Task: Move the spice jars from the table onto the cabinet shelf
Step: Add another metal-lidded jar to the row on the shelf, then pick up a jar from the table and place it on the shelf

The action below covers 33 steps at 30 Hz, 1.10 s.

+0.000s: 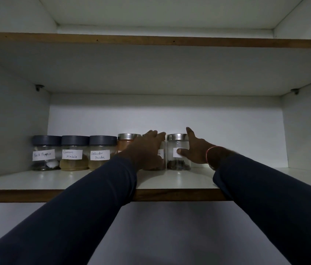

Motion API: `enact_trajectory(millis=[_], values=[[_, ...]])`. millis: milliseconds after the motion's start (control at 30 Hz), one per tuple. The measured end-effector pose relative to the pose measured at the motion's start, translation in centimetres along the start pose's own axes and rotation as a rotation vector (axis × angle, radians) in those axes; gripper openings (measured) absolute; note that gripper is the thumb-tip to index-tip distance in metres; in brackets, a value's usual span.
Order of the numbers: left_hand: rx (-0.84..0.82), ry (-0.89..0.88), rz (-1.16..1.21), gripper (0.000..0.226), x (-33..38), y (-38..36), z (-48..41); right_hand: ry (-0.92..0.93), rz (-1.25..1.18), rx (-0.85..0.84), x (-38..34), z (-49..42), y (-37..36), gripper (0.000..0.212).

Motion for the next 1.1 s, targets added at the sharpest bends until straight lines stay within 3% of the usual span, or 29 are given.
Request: enact_trajectory(millis=[133, 200, 300, 400, 500, 600, 700, 800, 933, 1100], values=[[0.331, 0.007, -0.031, 0.043, 1.8, 4.5, 1.5, 0.096, 0.031, 0.297, -2.1, 1.9, 3.4, 0.070], [0.332, 0.066, 0.003, 0.026, 3.1, 6.1, 3.1, 0.154, -0.022, 0.304, -4.0, 4.6, 4.4, 0.061], [0.310, 0.111, 0.125, 0.024, 5.3, 7.7, 5.6, 0.255, -0.131, 0.295, -6.8, 9.1, 5.6, 0.049], [0.460, 0.009, 0.345, 0.019, 8.9, 10.8, 10.6, 0.355, -0.273, 0.396, -8.1, 16.6, 7.4, 0.026], [0.553, -0.072, 0.631, 0.015, 12.2, 11.2, 20.2, 0.460, -0.507, 0.442, -7.0, 27.1, 6.5, 0.025], [0.330, 0.066, 0.777, 0.014, 15.4, 4.4, 31.8, 0.332, -0.600, 0.186, -2.4, 38.1, -1.9, 0.018], [-0.111, 0.416, 0.877, 0.012, 18.6, -6.1, 44.5, -0.063, -0.520, -0.135, 5.1, 50.1, -13.3, 0.010], [-0.413, 0.728, 0.870, 0.010, 21.6, -13.5, 56.7, -0.442, -0.358, -0.377, 11.5, 61.9, -20.8, 0.021], [-0.540, 0.947, 0.909, 0.011, 25.0, -16.9, 66.2, -0.757, -0.372, -0.519, 13.5, 72.8, -23.7, 0.044], [-0.550, 1.085, 0.962, 0.033, 25.4, -18.0, 67.0, -0.711, -0.426, -0.459, 12.4, 71.1, -24.0, 0.068]])
Point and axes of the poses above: each hand's wrist, its own z-axis away from the middle knuckle, its own y-axis out of the back of the hand, x = y × z, the point moved 8 cm from there along -z, towards the middle knuckle, and after that the axes turned 8 degrees about x, right-handed, at the moved point
